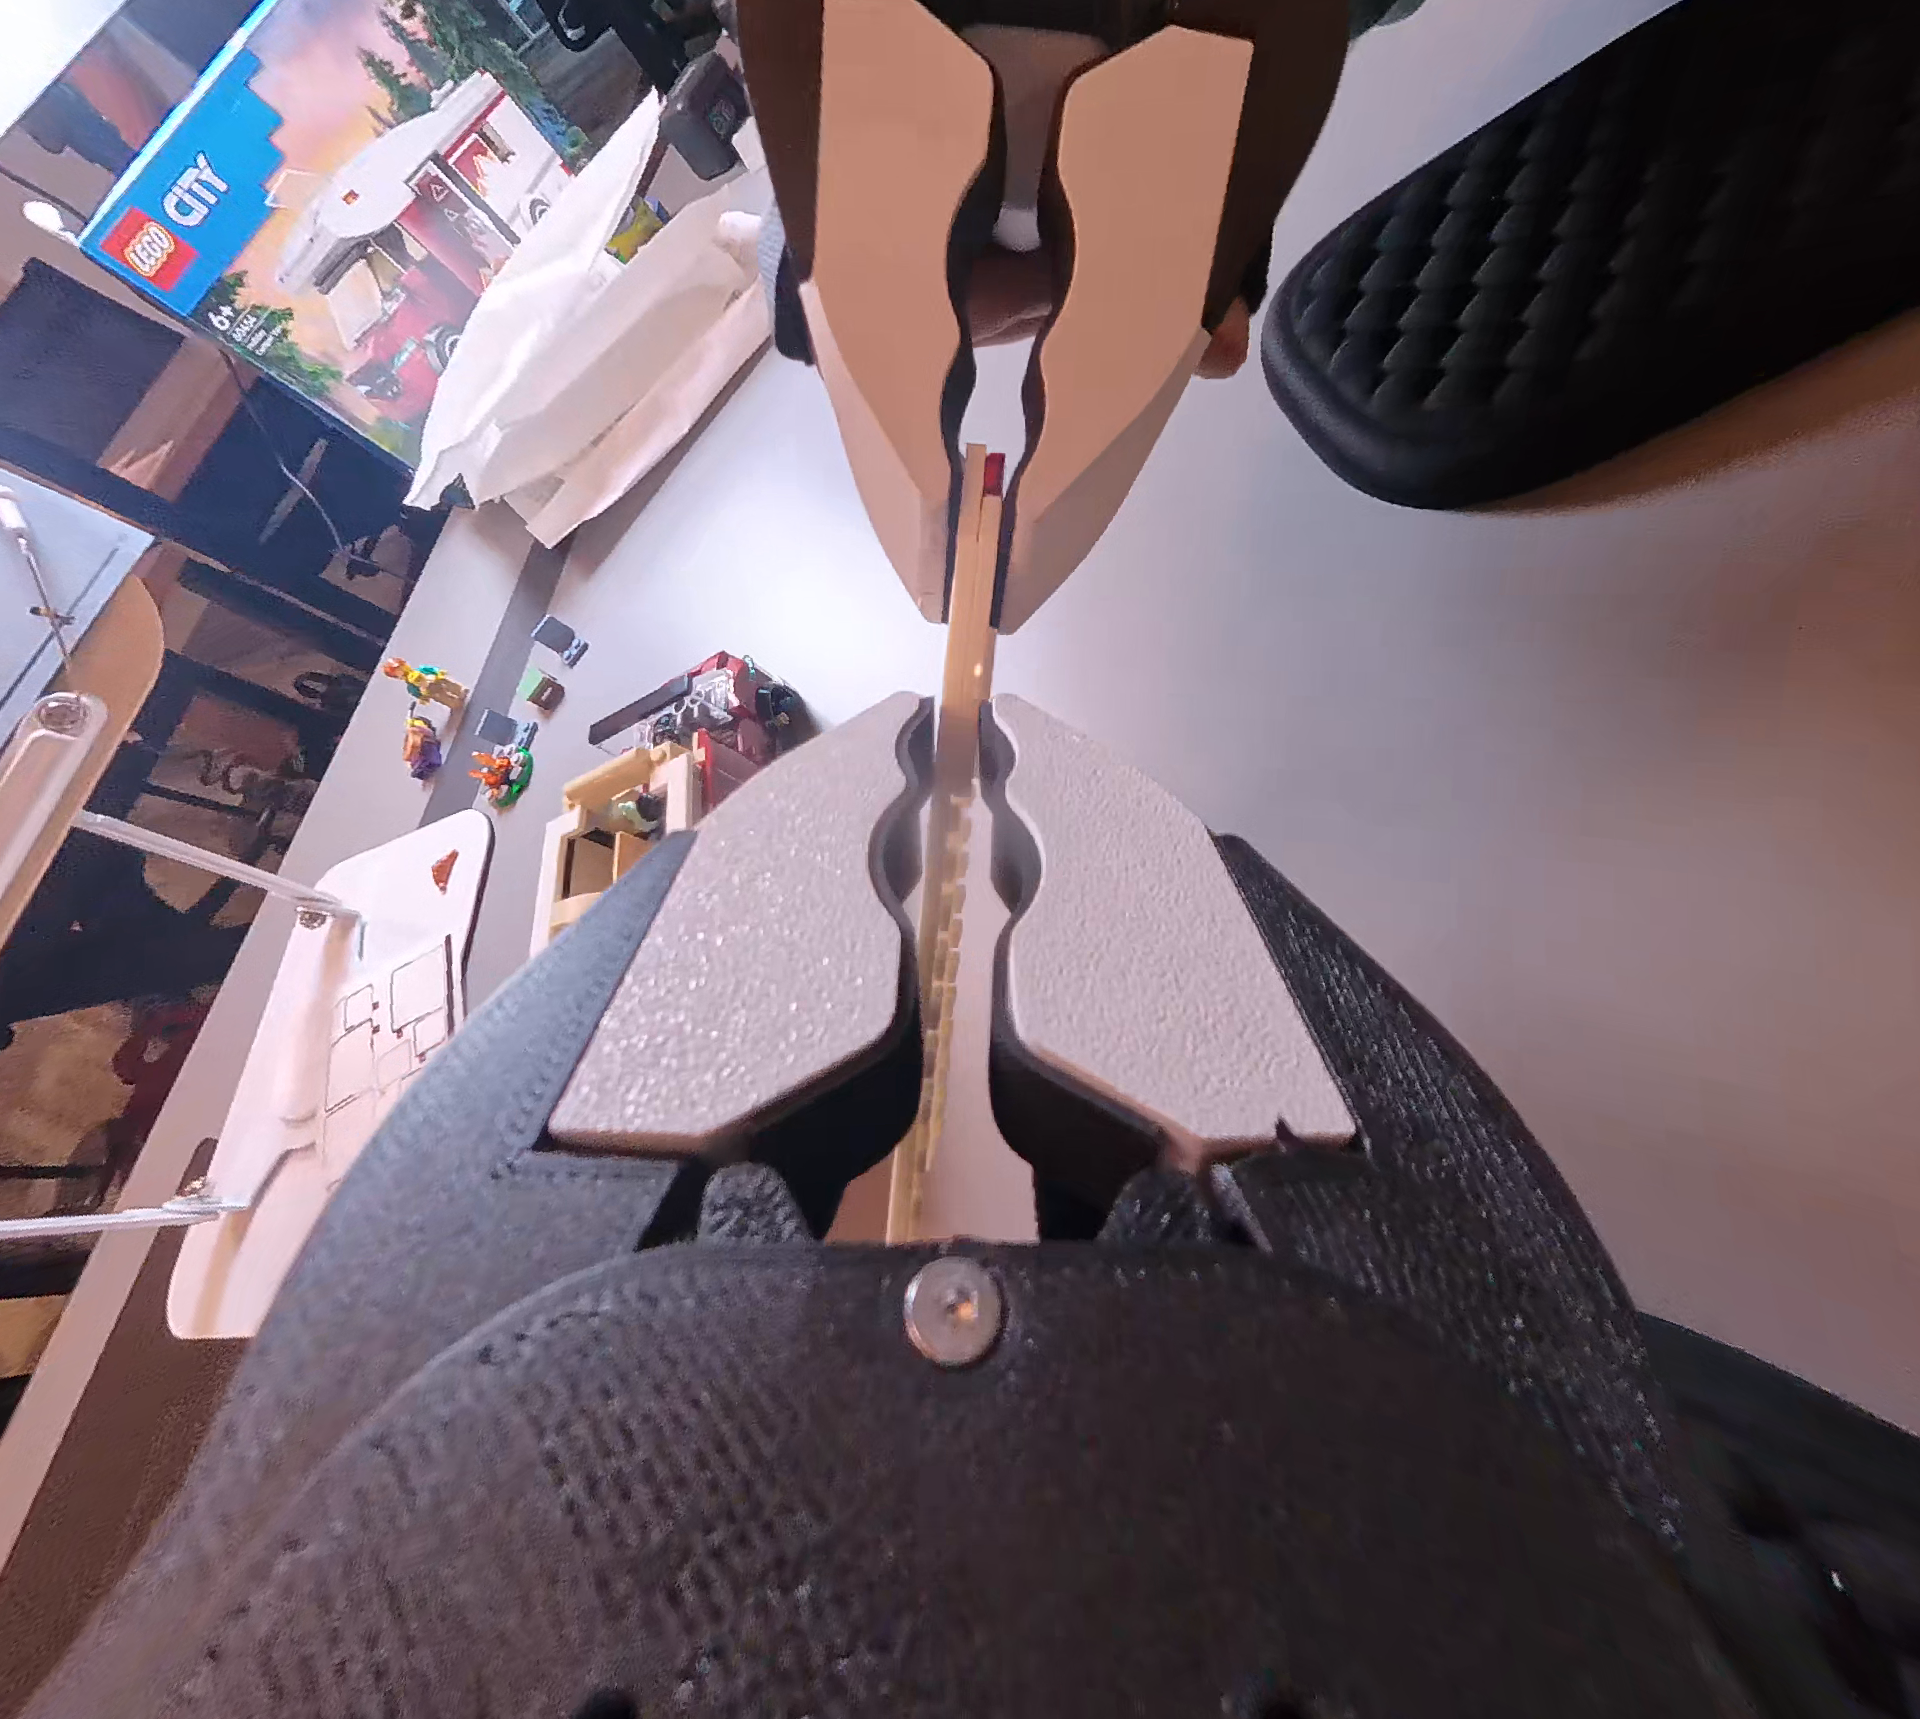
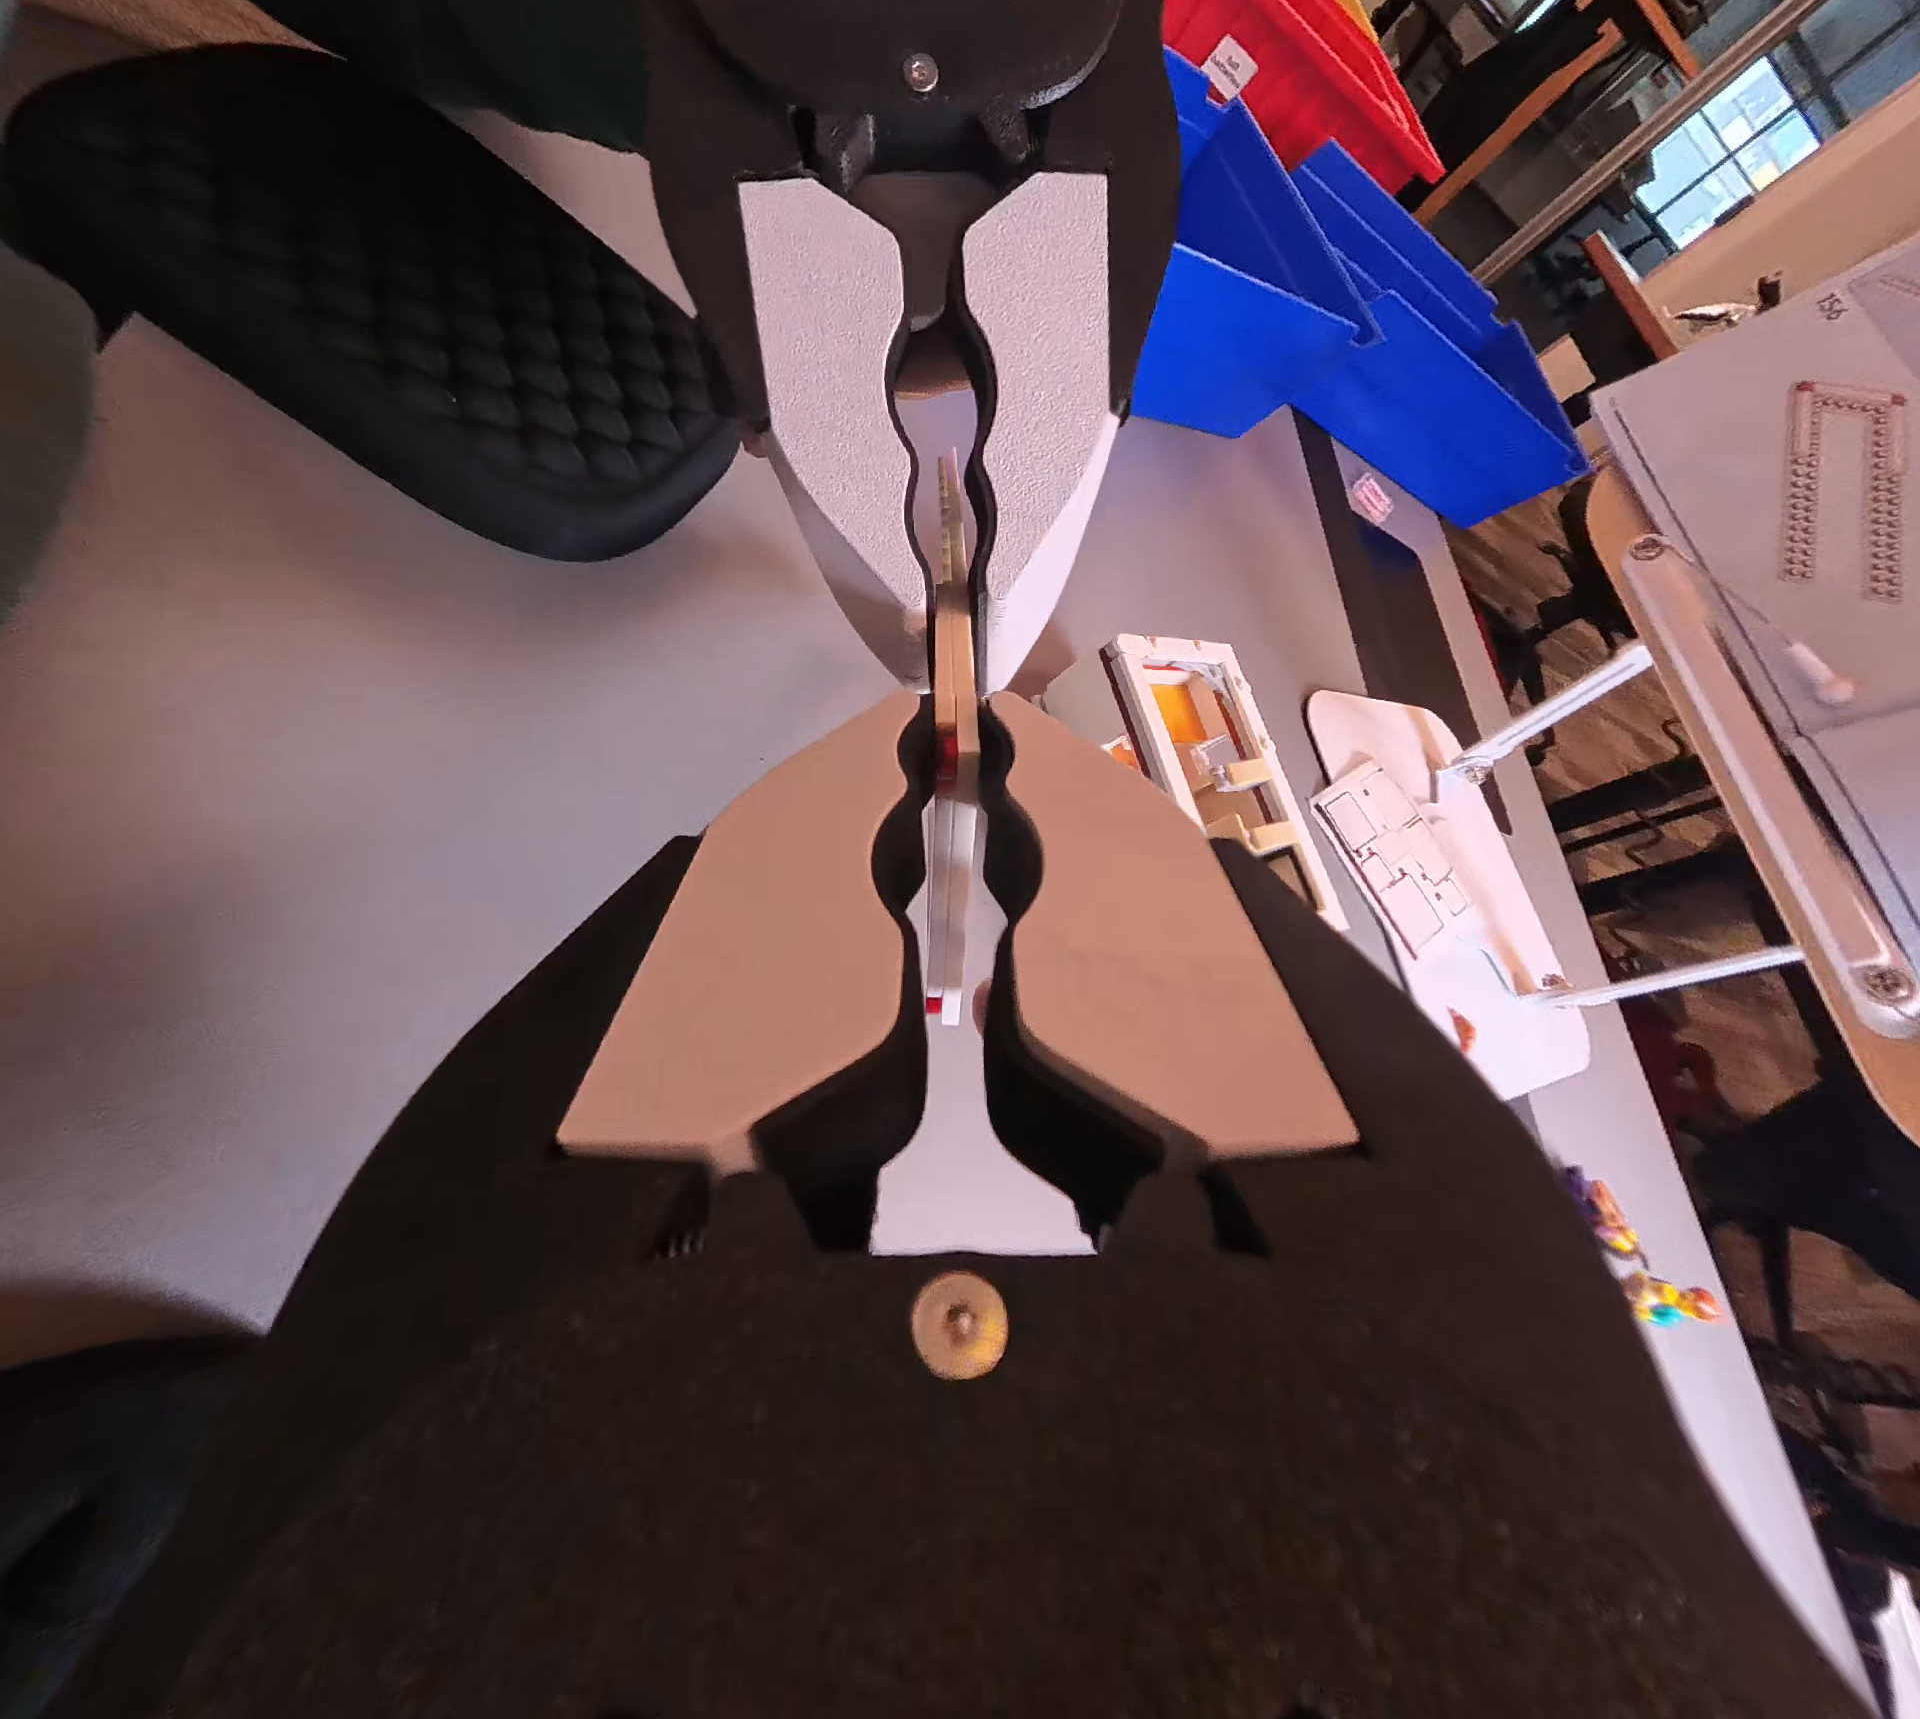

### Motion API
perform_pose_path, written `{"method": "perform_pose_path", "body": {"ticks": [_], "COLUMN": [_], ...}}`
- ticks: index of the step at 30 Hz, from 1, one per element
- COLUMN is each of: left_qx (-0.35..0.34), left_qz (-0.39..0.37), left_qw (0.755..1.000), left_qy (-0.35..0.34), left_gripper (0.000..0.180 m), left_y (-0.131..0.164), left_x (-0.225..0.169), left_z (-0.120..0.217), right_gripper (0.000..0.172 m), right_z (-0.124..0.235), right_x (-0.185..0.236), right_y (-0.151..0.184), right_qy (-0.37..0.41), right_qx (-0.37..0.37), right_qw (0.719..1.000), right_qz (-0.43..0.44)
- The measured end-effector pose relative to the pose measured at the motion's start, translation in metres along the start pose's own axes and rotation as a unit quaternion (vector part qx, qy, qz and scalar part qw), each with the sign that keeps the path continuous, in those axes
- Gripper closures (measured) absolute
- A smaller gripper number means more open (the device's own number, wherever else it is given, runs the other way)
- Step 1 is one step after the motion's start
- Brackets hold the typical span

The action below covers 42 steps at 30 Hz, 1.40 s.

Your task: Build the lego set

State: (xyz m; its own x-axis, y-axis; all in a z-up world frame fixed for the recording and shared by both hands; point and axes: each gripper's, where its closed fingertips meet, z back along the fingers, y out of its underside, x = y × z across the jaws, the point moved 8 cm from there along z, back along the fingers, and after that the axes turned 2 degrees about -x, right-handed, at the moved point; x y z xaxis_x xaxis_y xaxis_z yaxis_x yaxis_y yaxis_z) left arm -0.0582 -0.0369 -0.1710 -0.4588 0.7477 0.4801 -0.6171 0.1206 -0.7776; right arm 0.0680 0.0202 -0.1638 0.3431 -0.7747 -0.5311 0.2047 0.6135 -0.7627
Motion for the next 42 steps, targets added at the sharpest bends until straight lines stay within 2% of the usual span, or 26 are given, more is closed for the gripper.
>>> {"method": "perform_pose_path", "body": {"ticks": [2,5,9,14,27,35,36,42], "left_qx": [-0.005,0.009,0.009,0.004,0.045,0.031,0.028,0.024], "left_qz": [0.003,-0.018,-0.005,0.0,-0.053,-0.053,-0.054,-0.051], "left_qw": [1.0,1.0,1.0,1.0,0.997,0.998,0.998,0.998], "left_qy": [0.0,0.005,0.019,0.025,0.029,0.019,0.018,0.016], "left_gripper": [0.168,0.174,0.173,0.173,0.173,0.173,0.173,0.174], "left_y": [-0.001,-0.001,0.0,-0.002,0.001,-0.002,-0.003,0.0], "left_x": [0.0,-0.003,-0.004,-0.001,-0.013,-0.011,-0.011,-0.011], "left_z": [0.001,-0.001,0.0,0.001,0.002,0.005,0.005,0.005], "right_gripper": [0.166,0.166,0.166,0.164,0.166,0.161,0.166,0.166], "right_z": [-0.002,-0.004,-0.005,-0.003,-0.009,-0.012,-0.012,-0.015], "right_x": [0.001,0.003,0.006,0.005,0.014,0.013,0.013,0.013], "right_y": [-0.001,-0.002,-0.004,-0.008,-0.005,-0.011,-0.011,-0.011], "right_qy": [-0.001,0.0,-0.001,0.008,-0.023,-0.012,-0.014,-0.013], "right_qx": [0.006,0.019,0.028,0.032,0.04,0.033,0.036,0.053], "right_qw": [1.0,0.999,0.998,0.998,0.998,0.998,0.998,0.996], "right_qz": [0.015,0.042,0.054,0.061,0.048,0.05,0.051,0.064]}}
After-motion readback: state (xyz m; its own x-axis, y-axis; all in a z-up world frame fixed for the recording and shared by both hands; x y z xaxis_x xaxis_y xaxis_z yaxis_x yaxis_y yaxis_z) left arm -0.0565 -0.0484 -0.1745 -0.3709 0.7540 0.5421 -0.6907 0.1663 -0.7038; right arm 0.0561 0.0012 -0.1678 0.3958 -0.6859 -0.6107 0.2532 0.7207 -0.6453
